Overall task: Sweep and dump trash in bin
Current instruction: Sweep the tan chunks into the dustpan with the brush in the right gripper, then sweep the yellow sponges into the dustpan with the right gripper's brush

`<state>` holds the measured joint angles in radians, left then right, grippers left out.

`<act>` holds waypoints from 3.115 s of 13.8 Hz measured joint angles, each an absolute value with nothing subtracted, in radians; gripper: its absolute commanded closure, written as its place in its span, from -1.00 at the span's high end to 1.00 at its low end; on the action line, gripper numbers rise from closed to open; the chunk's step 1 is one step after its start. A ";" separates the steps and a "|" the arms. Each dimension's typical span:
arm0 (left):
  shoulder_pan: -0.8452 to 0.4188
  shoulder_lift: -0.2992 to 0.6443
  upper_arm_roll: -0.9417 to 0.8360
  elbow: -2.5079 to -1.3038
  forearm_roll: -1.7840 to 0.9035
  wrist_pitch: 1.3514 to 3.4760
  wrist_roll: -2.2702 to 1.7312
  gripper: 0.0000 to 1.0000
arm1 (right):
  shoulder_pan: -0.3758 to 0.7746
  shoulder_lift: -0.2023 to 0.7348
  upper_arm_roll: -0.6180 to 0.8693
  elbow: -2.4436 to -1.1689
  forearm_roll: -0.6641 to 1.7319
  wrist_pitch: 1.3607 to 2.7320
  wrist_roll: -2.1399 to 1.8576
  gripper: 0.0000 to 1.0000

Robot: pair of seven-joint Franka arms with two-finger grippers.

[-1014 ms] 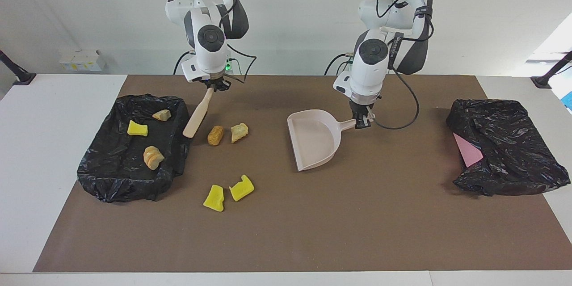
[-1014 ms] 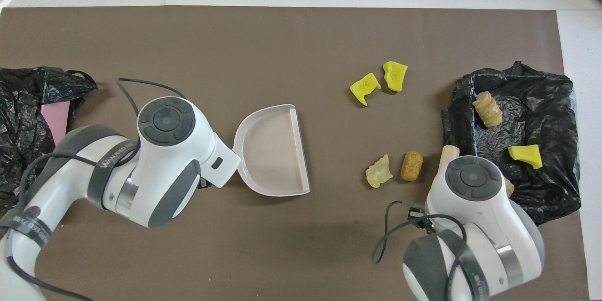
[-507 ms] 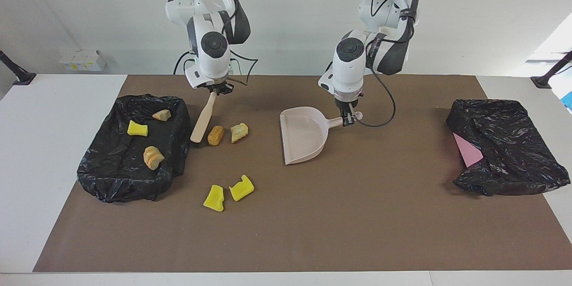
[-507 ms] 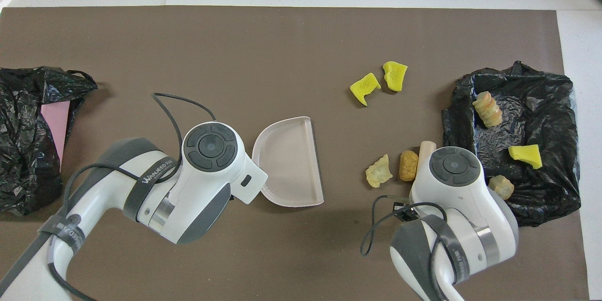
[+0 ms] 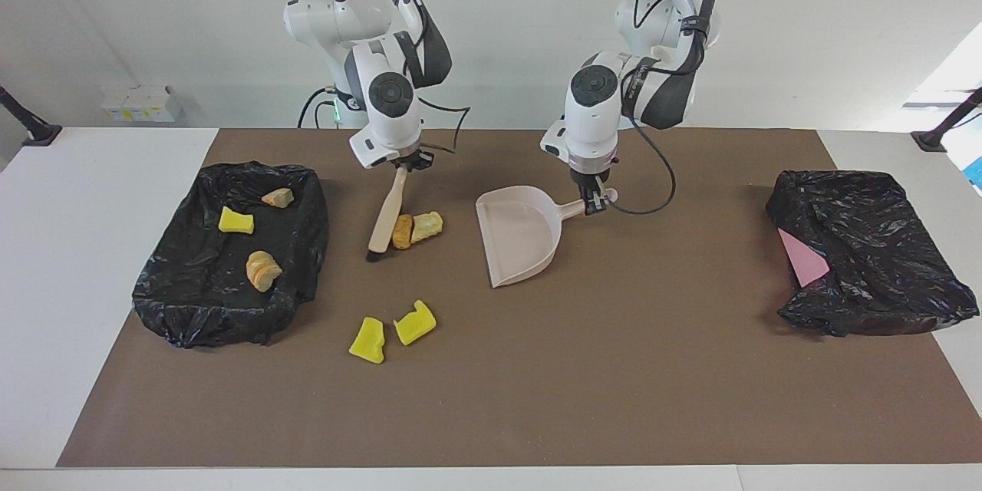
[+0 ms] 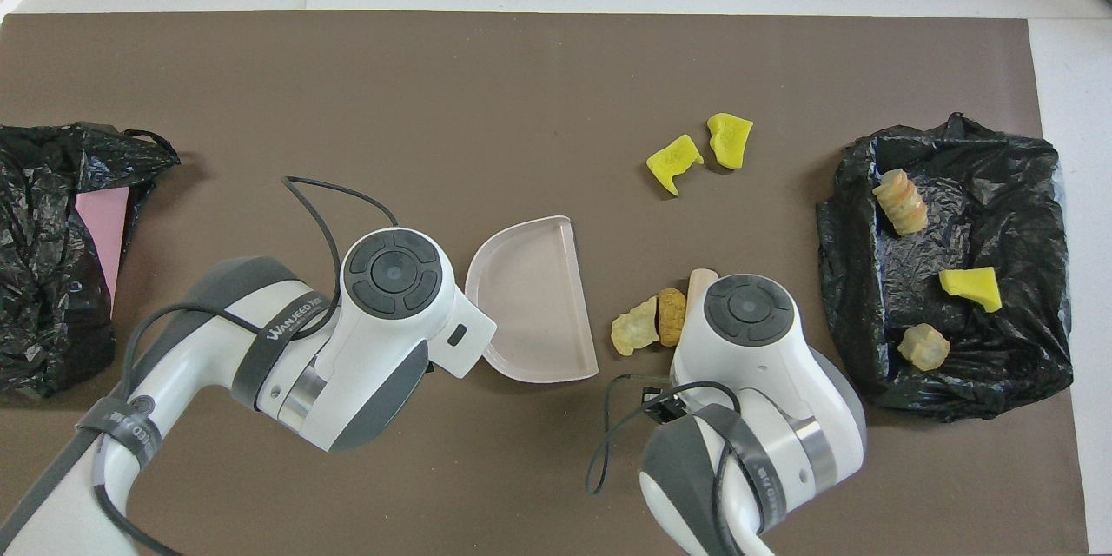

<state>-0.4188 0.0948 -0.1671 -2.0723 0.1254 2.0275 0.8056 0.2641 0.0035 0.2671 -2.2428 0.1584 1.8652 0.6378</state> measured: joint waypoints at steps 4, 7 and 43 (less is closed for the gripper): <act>-0.419 0.096 -0.167 -2.089 0.126 2.054 0.804 -1.00 | 0.366 0.050 0.268 -2.175 0.239 1.883 0.653 -1.00; -0.419 0.096 -0.163 -2.108 0.128 2.083 0.804 -1.00 | 0.428 0.060 0.269 -2.113 0.241 1.858 0.659 -1.00; -0.416 0.097 -0.165 -2.118 0.127 2.093 0.727 -1.00 | 0.083 0.552 0.266 -1.527 -0.405 1.743 0.193 -1.00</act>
<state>-0.4162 0.0966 -0.1646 -2.1179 0.1273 2.0930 0.7267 0.0831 0.5518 0.2665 -1.5274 -0.4052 1.7426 0.1931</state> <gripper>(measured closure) 0.687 0.744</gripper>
